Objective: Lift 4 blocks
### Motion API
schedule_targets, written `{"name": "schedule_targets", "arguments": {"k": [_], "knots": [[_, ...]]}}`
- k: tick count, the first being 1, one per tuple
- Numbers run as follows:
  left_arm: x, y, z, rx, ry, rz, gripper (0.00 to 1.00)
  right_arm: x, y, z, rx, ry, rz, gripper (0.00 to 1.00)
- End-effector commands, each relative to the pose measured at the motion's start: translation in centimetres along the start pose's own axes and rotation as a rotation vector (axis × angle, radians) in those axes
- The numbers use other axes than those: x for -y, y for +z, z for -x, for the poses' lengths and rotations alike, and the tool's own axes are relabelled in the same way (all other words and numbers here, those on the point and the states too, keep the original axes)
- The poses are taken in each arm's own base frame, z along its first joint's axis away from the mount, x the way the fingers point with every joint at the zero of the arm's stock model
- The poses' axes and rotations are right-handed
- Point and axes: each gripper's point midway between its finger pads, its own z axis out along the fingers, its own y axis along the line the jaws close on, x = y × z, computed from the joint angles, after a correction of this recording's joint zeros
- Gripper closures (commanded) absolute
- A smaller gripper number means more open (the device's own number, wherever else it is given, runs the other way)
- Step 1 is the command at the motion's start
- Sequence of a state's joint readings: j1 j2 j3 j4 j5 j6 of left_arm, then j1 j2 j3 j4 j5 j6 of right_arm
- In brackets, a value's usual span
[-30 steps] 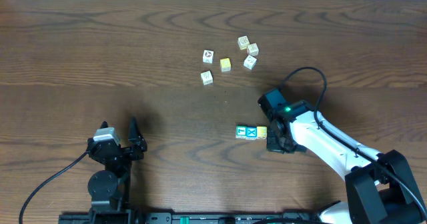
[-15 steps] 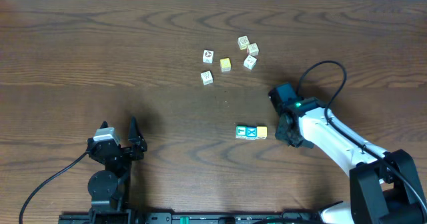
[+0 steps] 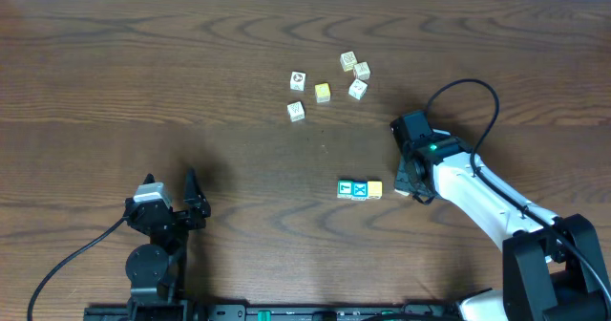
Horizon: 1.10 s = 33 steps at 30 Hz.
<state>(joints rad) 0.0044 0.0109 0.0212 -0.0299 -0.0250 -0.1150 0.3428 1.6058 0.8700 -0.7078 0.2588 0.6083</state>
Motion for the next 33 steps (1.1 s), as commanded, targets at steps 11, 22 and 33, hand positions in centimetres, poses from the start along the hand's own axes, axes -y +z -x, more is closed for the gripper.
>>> {"name": "schedule_targets", "arguments": {"k": [11,22,33], "knots": [[-0.4,0.1,-1.7,-0.052,0.003,0.016,0.25,-1.2,-0.1,1.3,0.033,-0.119,0.055,0.99],[-0.4,0.1,-1.7,-0.052,0.003,0.016,0.25,-1.7,-0.1,1.4,0.040,-0.153,0.081,0.99],[-0.4,0.1,-1.7,-0.052,0.003,0.016,0.25,-3.2,-0.3,0.8,0.013,-0.203,0.164,0.99]]}}
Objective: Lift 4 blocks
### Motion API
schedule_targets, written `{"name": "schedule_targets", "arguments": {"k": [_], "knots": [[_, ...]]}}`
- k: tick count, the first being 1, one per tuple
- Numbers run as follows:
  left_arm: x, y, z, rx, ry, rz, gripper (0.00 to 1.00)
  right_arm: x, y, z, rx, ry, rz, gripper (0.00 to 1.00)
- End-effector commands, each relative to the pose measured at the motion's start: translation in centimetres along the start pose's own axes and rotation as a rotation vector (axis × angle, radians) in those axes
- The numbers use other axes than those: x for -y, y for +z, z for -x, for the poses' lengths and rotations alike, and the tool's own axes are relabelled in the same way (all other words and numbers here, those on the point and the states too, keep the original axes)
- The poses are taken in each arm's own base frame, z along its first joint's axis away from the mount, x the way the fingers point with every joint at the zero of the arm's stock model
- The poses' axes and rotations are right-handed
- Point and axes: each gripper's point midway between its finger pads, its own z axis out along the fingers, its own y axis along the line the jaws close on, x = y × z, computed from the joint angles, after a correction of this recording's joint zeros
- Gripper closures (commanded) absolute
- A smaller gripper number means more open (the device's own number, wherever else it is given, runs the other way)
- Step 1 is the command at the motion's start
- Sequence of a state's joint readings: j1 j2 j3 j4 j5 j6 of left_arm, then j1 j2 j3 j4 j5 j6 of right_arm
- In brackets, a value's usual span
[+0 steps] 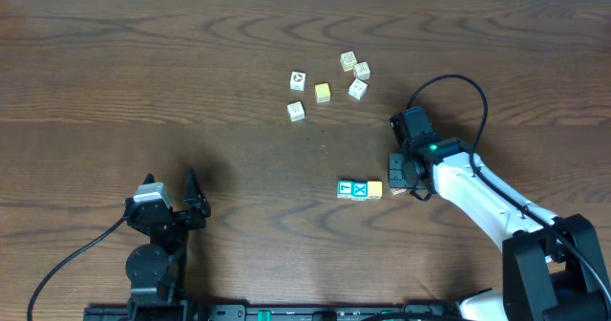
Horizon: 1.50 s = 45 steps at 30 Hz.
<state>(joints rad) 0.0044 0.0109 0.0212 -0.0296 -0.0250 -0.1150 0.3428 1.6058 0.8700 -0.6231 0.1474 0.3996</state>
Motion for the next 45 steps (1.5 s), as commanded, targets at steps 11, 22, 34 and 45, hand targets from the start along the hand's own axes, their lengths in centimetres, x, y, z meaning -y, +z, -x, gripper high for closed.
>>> {"name": "schedule_targets", "arguments": {"k": [11,22,34,45], "knots": [[-0.4,0.1,-1.7,-0.053,0.004,0.016,0.25,-0.1,-0.1,-0.6,-0.042,0.000,0.018,0.98],[-0.4,0.1,-1.7,-0.053,0.004,0.016,0.25,-0.8,-0.1,-1.1,-0.066,-0.001,0.056,0.99],[-0.4,0.1,-1.7,-0.053,0.004,0.016,0.25,-0.2,0.0,0.2,-0.006,0.003,0.016,0.99],[-0.4,0.1,-1.7,-0.053,0.004,0.016,0.25,-0.8,-0.1,1.6,0.048,0.000,0.045,0.99]]}}
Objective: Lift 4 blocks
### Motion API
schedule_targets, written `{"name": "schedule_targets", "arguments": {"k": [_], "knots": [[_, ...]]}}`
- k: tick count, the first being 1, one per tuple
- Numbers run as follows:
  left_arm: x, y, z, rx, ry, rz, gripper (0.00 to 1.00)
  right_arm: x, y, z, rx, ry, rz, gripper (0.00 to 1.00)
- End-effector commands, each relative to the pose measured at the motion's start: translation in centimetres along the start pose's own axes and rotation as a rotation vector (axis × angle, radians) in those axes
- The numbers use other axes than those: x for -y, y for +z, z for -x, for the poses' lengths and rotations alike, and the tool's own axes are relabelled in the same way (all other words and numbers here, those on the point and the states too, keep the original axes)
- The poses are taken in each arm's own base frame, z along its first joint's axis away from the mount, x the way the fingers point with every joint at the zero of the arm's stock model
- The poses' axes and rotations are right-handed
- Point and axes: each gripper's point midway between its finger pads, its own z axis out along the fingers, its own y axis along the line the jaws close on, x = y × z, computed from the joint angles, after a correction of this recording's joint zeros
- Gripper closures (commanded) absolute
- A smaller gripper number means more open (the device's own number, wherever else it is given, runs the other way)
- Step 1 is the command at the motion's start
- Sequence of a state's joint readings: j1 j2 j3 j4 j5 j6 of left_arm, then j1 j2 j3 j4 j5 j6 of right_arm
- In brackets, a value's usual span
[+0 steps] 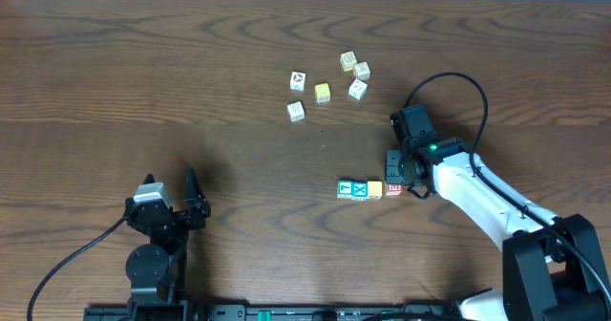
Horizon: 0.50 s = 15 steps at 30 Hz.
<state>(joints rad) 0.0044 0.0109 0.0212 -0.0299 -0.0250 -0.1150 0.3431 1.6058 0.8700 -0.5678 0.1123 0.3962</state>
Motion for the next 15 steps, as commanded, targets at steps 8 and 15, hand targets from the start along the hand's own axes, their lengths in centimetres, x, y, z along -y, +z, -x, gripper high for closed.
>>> {"name": "schedule_targets", "arguments": {"k": [8,15], "knots": [[-0.40,0.07,-1.69,-0.052,0.003,0.016,0.25,-0.30,-0.01,0.14,-0.010,-0.006,0.024,0.99],[-0.40,0.07,-1.70,-0.052,0.003,0.016,0.26,-0.45,-0.01,-0.04,-0.018,-0.028,0.033,0.99]]}}
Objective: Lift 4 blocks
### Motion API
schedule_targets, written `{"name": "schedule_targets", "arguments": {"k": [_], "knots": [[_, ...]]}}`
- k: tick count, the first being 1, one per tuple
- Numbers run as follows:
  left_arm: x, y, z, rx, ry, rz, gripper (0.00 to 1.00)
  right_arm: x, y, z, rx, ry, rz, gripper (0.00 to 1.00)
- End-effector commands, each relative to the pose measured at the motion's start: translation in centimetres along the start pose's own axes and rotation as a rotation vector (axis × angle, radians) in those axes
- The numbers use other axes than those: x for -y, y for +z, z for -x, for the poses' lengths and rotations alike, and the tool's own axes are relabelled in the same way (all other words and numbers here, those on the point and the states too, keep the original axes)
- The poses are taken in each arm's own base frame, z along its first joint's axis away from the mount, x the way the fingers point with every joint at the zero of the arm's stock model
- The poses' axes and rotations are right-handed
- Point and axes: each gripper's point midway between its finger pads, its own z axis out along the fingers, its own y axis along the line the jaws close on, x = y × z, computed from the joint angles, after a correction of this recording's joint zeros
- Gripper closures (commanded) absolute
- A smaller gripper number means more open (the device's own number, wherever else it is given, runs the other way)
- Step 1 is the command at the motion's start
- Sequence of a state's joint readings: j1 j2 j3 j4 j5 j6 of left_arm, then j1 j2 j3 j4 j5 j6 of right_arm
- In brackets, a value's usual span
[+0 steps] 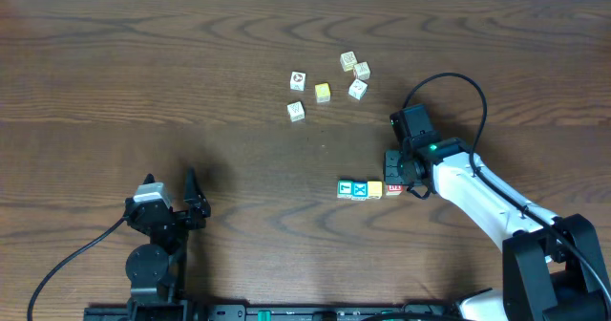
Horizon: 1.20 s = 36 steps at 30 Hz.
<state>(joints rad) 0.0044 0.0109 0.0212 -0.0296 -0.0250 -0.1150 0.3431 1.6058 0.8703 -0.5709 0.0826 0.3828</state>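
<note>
Four blocks lie in a row on the table: a green one, a blue one marked X, a yellow one and a red one at the right end, against the yellow. My right gripper hangs directly over the red block's far side, and its body hides how the fingers stand. My left gripper rests near the front left, far from the blocks, with its fingers together and nothing in them.
Several loose pale blocks lie farther back, among them a yellow one and white ones. The right arm's black cable loops above the wrist. The table's front edge runs behind the arm bases.
Three blocks lay in a row, with my right gripper to their right, a small block under it. Then the gripper was closer to the row. By the last moment the red block lay against the yellow one, and it stays there now. The left arm never moved.
</note>
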Motion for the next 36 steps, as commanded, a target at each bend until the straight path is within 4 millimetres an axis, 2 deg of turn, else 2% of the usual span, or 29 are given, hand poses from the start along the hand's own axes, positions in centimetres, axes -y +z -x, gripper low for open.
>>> {"name": "schedule_targets", "arguments": {"k": [1,27,36], "knots": [[-0.4,0.1,-1.7,-0.053,0.004,0.016,0.25,0.0,0.0,0.2,-0.006,-0.015,0.008,0.99],[-0.4,0.1,-1.7,-0.053,0.004,0.016,0.25,-0.3,0.0,-0.5,-0.037,-0.019,0.027,0.99],[-0.4,0.1,-1.7,-0.053,0.004,0.016,0.25,-1.6,-0.1,-0.9,-0.035,-0.059,0.041,0.99]]}}
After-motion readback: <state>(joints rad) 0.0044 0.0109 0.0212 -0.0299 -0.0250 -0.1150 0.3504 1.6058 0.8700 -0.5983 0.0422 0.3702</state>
